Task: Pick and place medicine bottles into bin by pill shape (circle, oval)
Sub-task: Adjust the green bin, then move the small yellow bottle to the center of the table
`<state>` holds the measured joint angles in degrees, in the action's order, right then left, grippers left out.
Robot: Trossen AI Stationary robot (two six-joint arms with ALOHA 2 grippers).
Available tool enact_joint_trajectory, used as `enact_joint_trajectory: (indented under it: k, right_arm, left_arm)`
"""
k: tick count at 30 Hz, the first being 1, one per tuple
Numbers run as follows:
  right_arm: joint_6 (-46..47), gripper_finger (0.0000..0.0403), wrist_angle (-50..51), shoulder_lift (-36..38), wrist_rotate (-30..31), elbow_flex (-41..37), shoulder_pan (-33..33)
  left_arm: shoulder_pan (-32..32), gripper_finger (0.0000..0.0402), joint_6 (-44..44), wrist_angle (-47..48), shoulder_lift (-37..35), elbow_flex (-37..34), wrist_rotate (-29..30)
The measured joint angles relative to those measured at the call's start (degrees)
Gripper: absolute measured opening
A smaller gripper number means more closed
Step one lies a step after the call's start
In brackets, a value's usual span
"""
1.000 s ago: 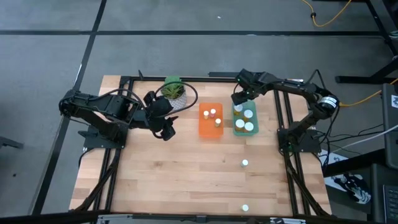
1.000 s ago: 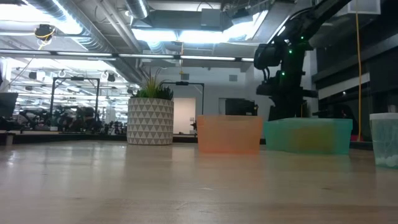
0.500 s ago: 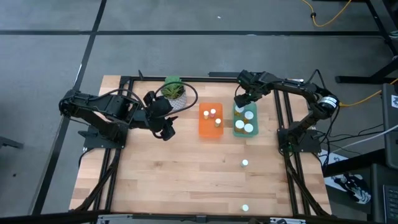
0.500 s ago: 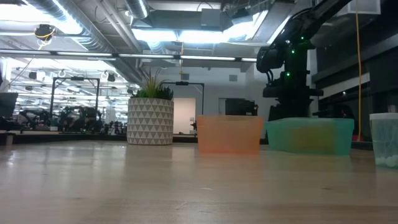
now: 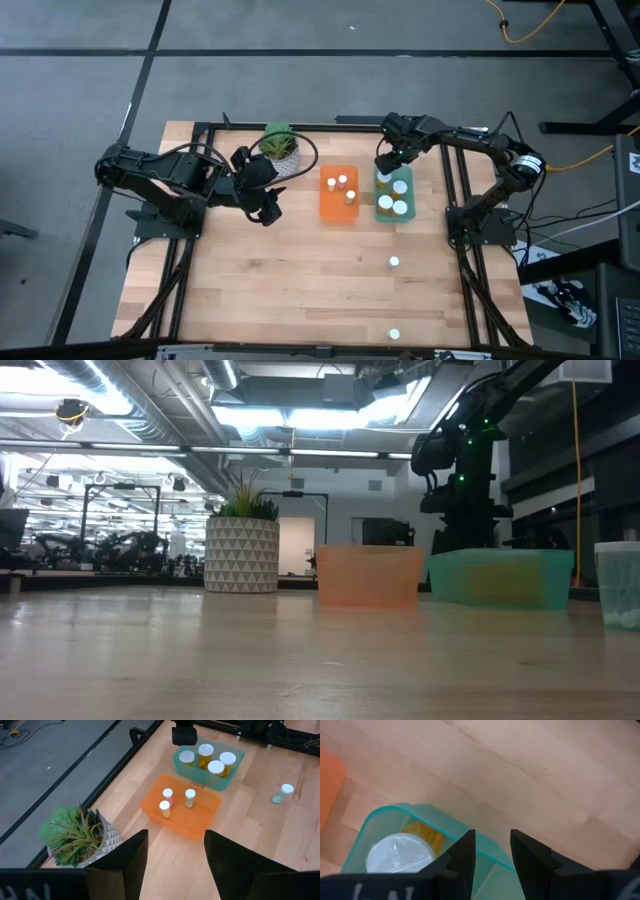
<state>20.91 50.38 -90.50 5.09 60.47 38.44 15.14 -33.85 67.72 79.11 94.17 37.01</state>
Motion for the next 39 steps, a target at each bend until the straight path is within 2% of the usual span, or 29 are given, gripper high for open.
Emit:
enact_joint_trajectory:
  k: [8,12,23,28,34,39]
  right_arm:
    - [-0.6,0.0125,-1.1,0.0,-0.2,0.0,0.0]
    - [-1.3,0.0125,-1.7,0.0,-2.2,0.0,0.0]
    - [-1.7,0.0125,-3.0,0.0,-1.7,0.0,0.0]
    - [-1.9,0.0125,-1.7,0.4,-2.7,2.9,0.0]
    - [-2.1,0.0125,8.7,6.8,-6.3,9.0,-3.4]
    - [-1.7,0.0125,17.1,17.9,-7.8,9.4,-10.6]
  left_arm:
    - [0.0,0.0187,-0.2,0.0,0.0,0.0,0.0]
    - [0.0,0.0187,-0.2,0.0,0.0,0.0,0.0]
    - [0.0,0.0187,-0.2,0.0,0.0,0.0,0.0]
    - [0.0,0.0187,-0.2,0.0,0.0,0.0,0.0]
    - [0.0,0.0187,-0.2,-0.1,0.0,0.0,0.0]
    - [0.0,0.0187,-0.2,-0.1,0.0,0.0,-0.1]
